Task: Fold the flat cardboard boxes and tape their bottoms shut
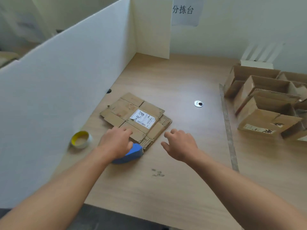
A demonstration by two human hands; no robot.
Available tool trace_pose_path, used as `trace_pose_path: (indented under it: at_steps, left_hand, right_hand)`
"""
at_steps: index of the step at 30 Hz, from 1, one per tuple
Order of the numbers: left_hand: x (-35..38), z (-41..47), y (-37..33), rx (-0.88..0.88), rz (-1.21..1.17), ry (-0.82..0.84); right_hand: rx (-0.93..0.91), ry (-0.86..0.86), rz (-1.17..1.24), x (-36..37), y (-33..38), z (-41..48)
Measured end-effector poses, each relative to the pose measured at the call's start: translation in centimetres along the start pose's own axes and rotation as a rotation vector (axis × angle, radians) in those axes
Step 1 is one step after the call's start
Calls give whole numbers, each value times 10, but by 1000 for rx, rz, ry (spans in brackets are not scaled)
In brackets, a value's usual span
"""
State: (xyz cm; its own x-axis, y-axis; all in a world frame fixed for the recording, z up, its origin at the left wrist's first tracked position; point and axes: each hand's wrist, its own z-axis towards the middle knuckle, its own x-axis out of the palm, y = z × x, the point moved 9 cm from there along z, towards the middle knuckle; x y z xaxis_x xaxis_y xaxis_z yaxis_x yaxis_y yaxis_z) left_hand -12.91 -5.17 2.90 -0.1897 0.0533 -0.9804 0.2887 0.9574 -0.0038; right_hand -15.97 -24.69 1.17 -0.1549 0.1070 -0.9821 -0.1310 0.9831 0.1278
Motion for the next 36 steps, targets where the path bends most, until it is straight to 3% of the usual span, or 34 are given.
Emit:
trace_pose_path:
  at_steps: [5,12,20,28,32,36]
  left_hand:
    - [-3,28,28,-17,110,38]
    - [9,70,92,-116,-7,74]
    - [48,163,157,-94,-69,146]
    - [86,237,170,-88,-274,207]
    - [96,242,167,-186,-427,176]
    - [99,244,170,-257,-550,211]
  right_hand:
    - [-44,23,6,8,15,40]
    - [20,133,114,34,25,105]
    - [324,267,251,89,20,150]
    - [843,-6,716,108,2,167]
    - [996,-76,984,121,0,165]
    - [1042,-56,1084,127,-1,168]
